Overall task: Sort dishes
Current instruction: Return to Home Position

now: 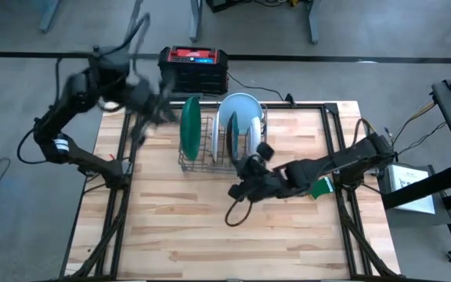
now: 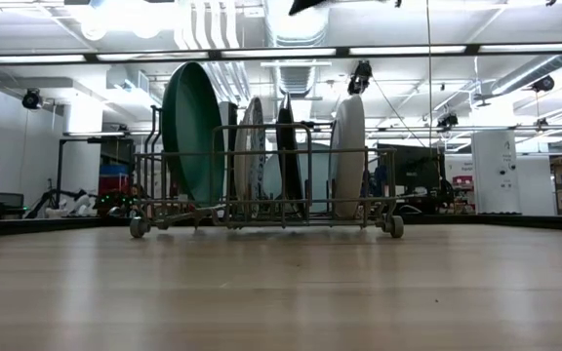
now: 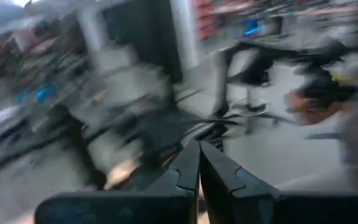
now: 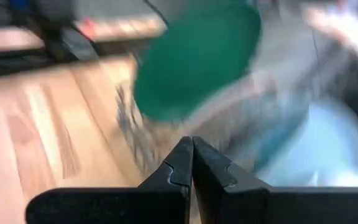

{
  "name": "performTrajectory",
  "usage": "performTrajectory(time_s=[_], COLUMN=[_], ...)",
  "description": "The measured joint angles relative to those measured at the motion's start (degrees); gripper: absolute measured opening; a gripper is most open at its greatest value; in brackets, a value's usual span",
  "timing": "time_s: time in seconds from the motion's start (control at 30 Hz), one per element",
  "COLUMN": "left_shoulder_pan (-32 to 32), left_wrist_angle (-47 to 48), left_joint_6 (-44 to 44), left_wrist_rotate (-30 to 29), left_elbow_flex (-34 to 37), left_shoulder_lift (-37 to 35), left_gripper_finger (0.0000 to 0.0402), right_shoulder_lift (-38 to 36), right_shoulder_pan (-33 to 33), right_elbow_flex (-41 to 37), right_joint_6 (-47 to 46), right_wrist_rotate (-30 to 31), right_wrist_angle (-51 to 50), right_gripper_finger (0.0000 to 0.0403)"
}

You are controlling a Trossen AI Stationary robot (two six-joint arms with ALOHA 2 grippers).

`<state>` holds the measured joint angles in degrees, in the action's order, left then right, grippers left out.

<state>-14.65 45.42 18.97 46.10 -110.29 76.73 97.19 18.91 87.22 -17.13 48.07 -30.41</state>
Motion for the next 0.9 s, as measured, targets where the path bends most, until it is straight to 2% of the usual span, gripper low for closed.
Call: performTrajectory(time_s=[0.03, 0.07, 0.13, 0.17, 0.23, 0.3, 0.37, 0.47, 0.7, 0.9], left_shoulder_pan=[3.0, 6.0, 11.6, 14.3, 18.3, 21.6, 24.4, 26.6, 26.9, 27.4], left_wrist_angle=[-4.7, -9.6, -17.0, -19.4, -23.3, -25.9, -28.9, -36.6, -49.6, -50.9], left_joint_6=[-0.2, -0.4, 1.0, 2.6, 4.9, 5.4, 5.3, 4.9, 3.0, 2.4], left_wrist_rotate=[0.2, -4.3, -18.1, -22.6, -25.7, -25.4, -26.6, -33.2, -33.1, -36.2], left_elbow_flex=[3.1, 6.3, 12.6, 15.2, 19.6, 23.8, 29.2, 38.5, 55.3, 64.5], left_shoulder_lift=[-0.6, -1.4, -2.7, -3.3, -5.0, -6.9, -9.0, -12.0, -20.6, -27.1], left_gripper_finger=[0.0, 0.0, 0.0, 0.0, 0.0, 0.0, 0.0, 0.0, 0.0, 0.0], right_shoulder_lift=[-1.0, -1.9, -3.6, -4.8, -6.8, -8.8, -10.5, -15.1, -28.8, -40.5], right_shoulder_pan=[-0.2, -0.6, -1.5, -1.9, -2.6, -2.8, -2.8, -2.4, -1.7, -0.5], right_elbow_flex=[-1.8, -3.7, -7.2, -9.1, -12.8, -16.6, -20.3, -26.1, -39.1, -49.4], right_joint_6=[6.3, 11.6, 19.4, 22.4, 28.8, 32.6, 34.7, 36.0, 33.9, 34.2], right_wrist_rotate=[-2.1, -6.0, -14.7, -19.3, -28.2, -33.5, -34.7, -34.6, -34.5, -34.5], right_wrist_angle=[5.9, 12.0, 21.9, 26.2, 33.4, 38.9, 42.4, 46.4, 48.4, 49.8], right_gripper_finger=[0.0, 0.0, 0.0, 0.0, 0.0, 0.0, 0.0, 0.0, 0.0, 0.0])
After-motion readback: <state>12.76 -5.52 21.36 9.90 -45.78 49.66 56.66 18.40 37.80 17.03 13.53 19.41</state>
